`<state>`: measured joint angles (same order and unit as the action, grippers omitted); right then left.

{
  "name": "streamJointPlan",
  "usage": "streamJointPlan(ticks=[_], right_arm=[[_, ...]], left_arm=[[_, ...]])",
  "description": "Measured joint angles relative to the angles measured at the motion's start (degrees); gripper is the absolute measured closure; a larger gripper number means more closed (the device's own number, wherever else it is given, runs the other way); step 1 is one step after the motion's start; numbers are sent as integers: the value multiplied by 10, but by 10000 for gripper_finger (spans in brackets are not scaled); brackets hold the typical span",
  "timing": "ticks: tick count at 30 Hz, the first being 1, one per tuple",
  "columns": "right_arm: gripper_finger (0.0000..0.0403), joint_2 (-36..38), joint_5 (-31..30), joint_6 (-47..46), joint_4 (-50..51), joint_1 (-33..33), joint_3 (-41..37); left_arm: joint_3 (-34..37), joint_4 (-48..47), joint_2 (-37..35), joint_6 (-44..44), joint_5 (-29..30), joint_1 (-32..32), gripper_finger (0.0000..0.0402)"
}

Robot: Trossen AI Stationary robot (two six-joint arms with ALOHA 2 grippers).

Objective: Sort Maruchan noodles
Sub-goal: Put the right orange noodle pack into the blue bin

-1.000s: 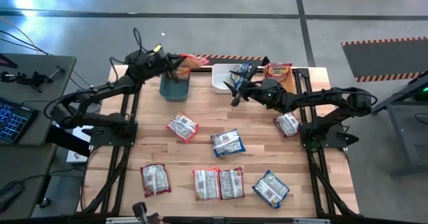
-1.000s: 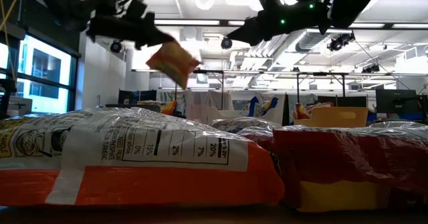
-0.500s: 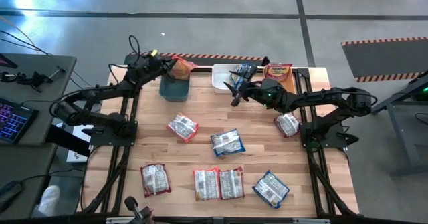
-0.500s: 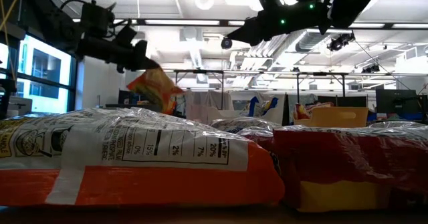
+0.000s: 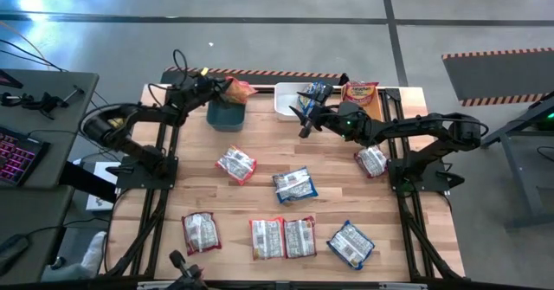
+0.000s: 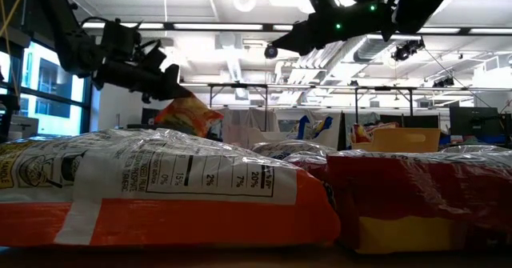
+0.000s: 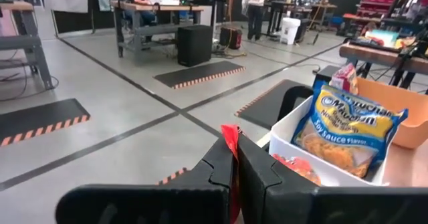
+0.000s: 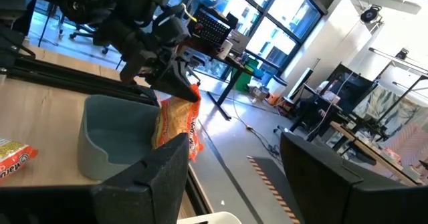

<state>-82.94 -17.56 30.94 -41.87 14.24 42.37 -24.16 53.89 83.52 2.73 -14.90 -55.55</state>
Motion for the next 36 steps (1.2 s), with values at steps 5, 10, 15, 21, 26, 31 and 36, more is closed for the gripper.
streamJointPlan(ticks=[5, 10, 15, 21, 26, 31, 36], right_arm=[[178, 0, 1, 0, 2, 0, 0], [178, 0, 6, -5, 5, 0, 0], [178, 0, 17, -5, 5, 0, 0], [178, 0, 18, -15, 5, 0, 0], [178, 0, 20, -15, 5, 0, 0], [178, 0, 20, -15, 5, 0, 0], [178, 0, 24, -24, 5, 0, 0]], left_arm=[[0, -25, 2, -8, 9, 0, 402], [0, -99, -12, -33, 59, 0, 398], [0, -143, -30, -37, 64, 0, 368], [0, -159, -61, -45, 65, 1, 316], [0, -185, -84, -65, 107, 0, 296], [0, -232, -86, -73, 127, 0, 300], [-21, -265, -106, -86, 93, 6, 335]])
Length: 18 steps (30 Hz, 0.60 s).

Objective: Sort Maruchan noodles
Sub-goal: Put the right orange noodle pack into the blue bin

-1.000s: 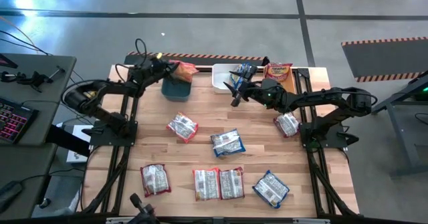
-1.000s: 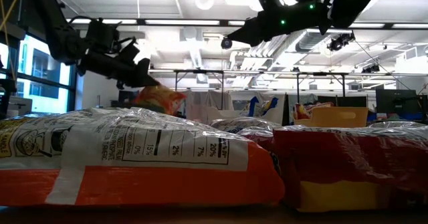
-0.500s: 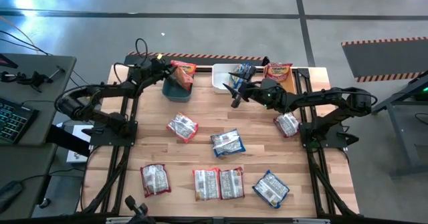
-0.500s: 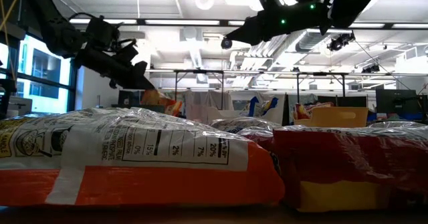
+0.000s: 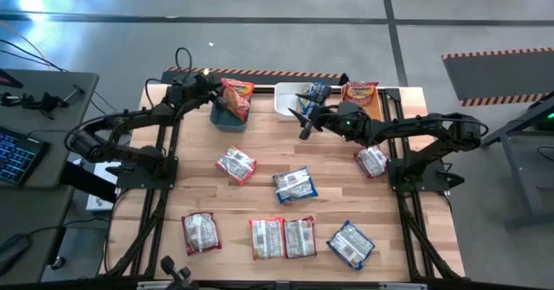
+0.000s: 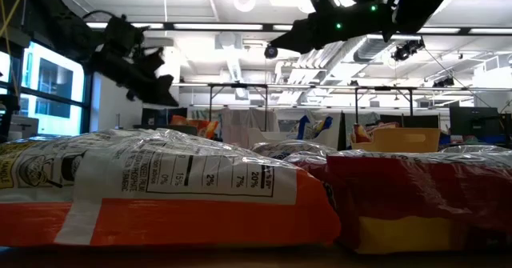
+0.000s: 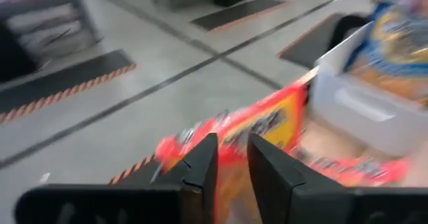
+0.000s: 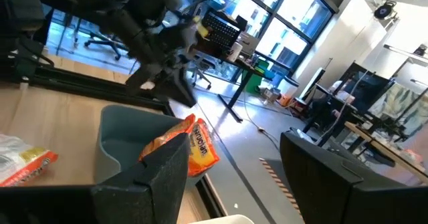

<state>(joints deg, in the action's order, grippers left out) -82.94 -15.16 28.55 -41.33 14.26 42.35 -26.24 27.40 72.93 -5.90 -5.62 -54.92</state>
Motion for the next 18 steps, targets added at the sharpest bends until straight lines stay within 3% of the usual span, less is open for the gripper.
streamJointPlan(ticks=[3, 7, 9, 12, 18], right_arm=[[178, 0, 8, -1, 2, 0, 0], [178, 0, 13, 0, 4, 0, 0], [178, 0, 21, 0, 8, 0, 0], [178, 0, 36, 0, 29, 0, 0], [186, 0, 81, 9, 105, 4, 0]], left_arm=[[-44, -74, -27, -34, -57, 13, 368], [-150, -283, -37, -101, -100, 41, 396], [-202, -382, -18, -127, -63, 62, 386], [-251, -453, 27, -147, -1, 88, 362], [-358, -587, 116, -205, 48, 122, 294]])
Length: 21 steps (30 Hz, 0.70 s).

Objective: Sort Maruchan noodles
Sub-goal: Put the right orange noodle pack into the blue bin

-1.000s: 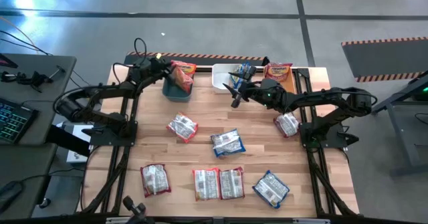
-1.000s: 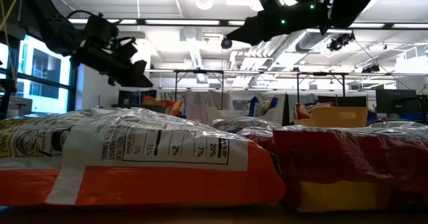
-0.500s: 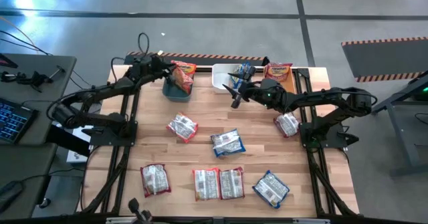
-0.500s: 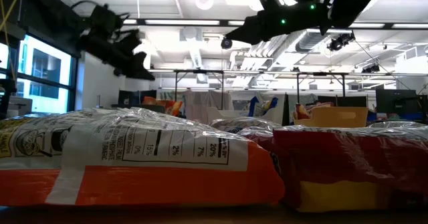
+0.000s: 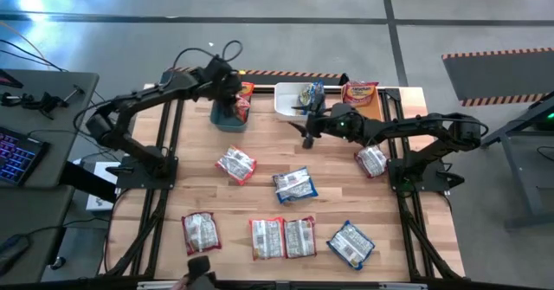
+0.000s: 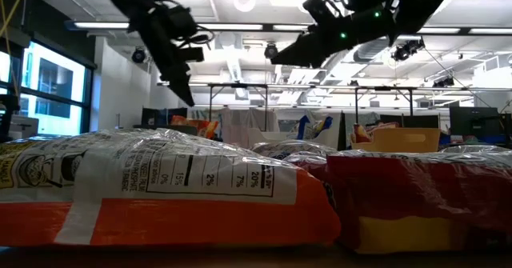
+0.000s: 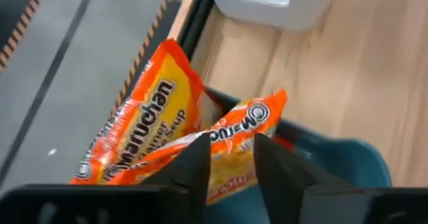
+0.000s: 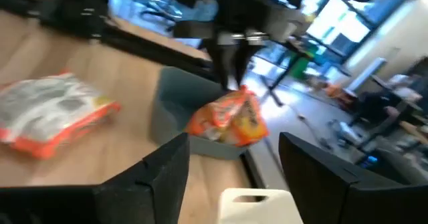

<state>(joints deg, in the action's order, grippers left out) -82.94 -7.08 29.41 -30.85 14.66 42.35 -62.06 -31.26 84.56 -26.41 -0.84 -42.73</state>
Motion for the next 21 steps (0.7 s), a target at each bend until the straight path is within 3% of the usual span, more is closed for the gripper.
streamJointPlan(ticks=[5, 10, 15, 21], right_arm=[[234, 1, 82, -5, 21, 16, 0], [305, 1, 147, -7, 44, 38, 0], [360, 1, 177, -9, 60, 56, 0], [395, 2, 182, -11, 71, 64, 0]], left_arm=[[-86, -70, 49, -85, 55, 13, 252], [-170, -156, 113, -163, 61, 4, 246], [-251, -251, 180, -182, 60, 4, 245], [-283, -294, 229, -202, 56, 37, 245]])
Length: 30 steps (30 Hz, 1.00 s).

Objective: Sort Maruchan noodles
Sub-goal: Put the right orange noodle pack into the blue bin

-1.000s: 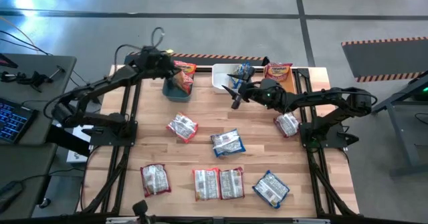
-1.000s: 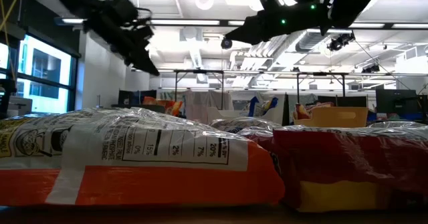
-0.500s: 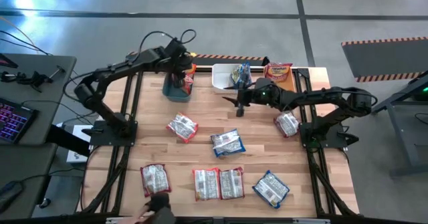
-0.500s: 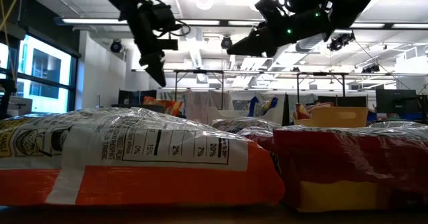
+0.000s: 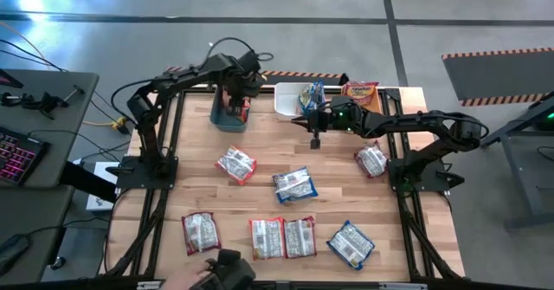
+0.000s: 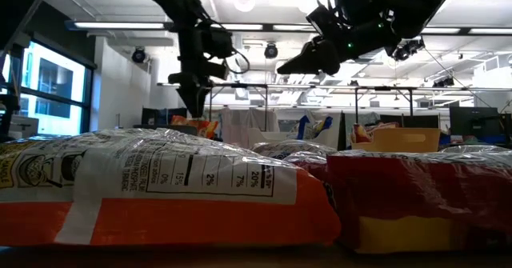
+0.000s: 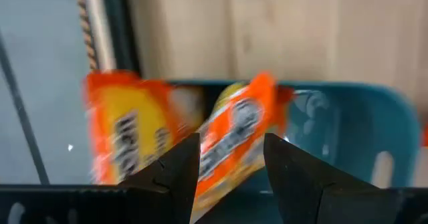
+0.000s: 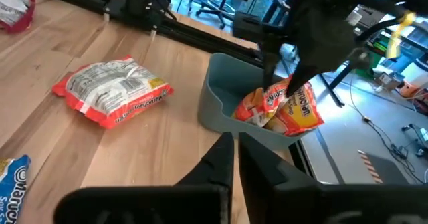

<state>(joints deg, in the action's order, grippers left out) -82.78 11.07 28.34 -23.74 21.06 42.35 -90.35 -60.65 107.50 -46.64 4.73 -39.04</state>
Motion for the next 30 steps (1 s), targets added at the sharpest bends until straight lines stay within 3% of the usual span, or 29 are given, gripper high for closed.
streamJointPlan(ticks=[9, 16, 20, 25, 30], right_arm=[[403, 0, -1, 1, -3, 0, 0], [403, 1, -1, 1, -5, 0, 0], [403, 1, -1, 1, -5, 0, 0], [403, 1, -2, 0, -5, 0, 0], [403, 1, -3, 0, -9, 0, 0]], left_arm=[[0, 0, 5, 13, 0, 48, 245], [-1, 18, 35, 31, 68, 52, 251], [-1, 56, 40, 42, 79, 50, 293], [-1, 63, 40, 76, 78, 41, 385], [-1, 62, 40, 129, 79, 25, 398]])
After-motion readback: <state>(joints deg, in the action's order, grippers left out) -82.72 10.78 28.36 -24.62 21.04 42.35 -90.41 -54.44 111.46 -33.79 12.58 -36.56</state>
